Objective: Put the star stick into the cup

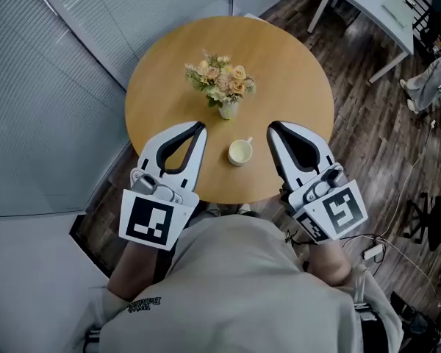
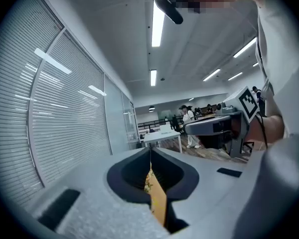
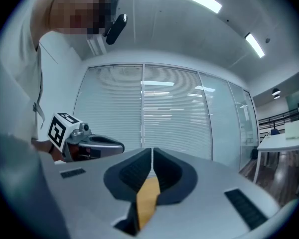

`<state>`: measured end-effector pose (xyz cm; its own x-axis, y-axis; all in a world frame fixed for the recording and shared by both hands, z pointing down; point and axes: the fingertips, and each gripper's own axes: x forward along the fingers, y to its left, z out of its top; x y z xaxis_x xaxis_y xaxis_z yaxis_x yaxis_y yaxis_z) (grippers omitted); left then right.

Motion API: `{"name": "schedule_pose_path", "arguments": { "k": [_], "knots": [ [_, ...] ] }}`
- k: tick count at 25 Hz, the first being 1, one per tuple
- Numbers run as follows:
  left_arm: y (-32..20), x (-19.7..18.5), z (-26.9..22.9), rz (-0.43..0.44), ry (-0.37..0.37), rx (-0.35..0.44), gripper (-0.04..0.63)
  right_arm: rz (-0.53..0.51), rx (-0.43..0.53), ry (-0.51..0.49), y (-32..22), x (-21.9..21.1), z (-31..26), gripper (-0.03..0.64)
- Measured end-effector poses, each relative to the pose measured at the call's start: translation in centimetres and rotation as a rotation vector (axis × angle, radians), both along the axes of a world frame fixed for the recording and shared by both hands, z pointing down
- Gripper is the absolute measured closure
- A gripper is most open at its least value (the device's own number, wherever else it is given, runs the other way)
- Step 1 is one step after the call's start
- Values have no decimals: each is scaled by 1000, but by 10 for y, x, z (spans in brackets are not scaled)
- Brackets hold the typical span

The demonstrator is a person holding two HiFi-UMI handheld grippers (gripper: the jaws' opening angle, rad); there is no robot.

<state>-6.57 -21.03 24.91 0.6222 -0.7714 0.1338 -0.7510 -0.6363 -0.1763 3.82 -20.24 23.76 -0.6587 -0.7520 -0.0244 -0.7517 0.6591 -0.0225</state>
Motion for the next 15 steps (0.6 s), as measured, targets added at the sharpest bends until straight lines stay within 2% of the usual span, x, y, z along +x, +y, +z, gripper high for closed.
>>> {"name": "schedule_pose_path", "arguments": {
  "k": [15],
  "knots": [
    [8, -5, 8, -20, 23, -28, 572, -18, -19, 21, 6, -4, 7, 583]
  ]
}}
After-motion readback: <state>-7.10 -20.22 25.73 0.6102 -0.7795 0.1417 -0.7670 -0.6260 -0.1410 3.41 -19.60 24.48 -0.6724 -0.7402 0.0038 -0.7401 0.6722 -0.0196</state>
